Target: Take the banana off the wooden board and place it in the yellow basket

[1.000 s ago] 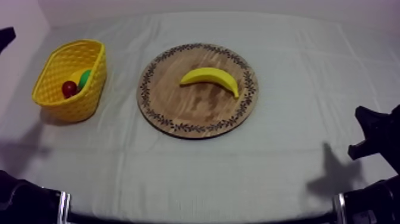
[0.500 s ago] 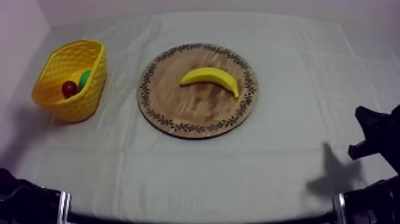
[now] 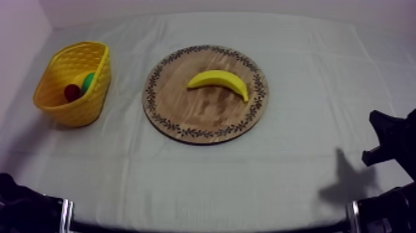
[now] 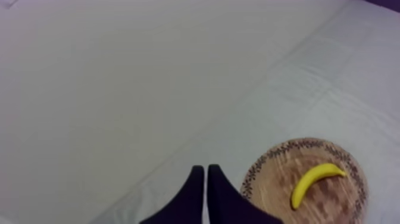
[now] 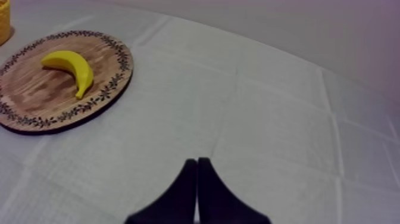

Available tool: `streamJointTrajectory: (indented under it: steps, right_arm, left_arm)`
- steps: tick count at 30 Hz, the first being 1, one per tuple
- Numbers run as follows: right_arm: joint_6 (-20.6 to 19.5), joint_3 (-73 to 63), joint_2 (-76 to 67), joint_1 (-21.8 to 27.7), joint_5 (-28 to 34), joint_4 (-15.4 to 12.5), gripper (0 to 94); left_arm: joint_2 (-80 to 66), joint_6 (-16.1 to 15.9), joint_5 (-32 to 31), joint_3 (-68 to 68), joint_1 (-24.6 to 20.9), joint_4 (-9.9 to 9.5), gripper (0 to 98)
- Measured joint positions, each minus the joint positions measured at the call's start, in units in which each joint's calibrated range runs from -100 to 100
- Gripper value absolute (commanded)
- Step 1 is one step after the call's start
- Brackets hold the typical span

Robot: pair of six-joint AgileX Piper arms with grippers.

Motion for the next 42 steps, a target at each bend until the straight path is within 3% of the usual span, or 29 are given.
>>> streamJointTrajectory:
  steps: [5, 17, 26, 34, 42]
  right_arm:
    - [0.0, 0.0, 0.0, 0.0, 0.0, 0.0, 0.3]
    - [0.0, 0.0, 0.0, 0.0, 0.0, 0.0, 0.3]
    - [0.0, 0.0, 0.0, 0.0, 0.0, 0.0, 0.3]
    - [0.0, 0.0, 0.0, 0.0, 0.0, 0.0, 0.3]
    - [0.0, 0.0, 0.0, 0.0, 0.0, 0.0, 0.3]
  left_arm:
    - [5.8, -3.7, 4.1, -6.0, 2.1, 0.07, 0.0]
    - [18.8, -11.2, 4.8, -12.1, 6.5, -1.25, 0.0]
    - [28.2, -11.8, 4.3, -11.3, 9.9, -3.98, 0.0]
    - [36.6, -10.3, 1.7, -14.8, 12.2, -6.17, 0.0]
    - [42.8, -9.8, -0.3, -18.1, 12.7, -6.74, 0.0]
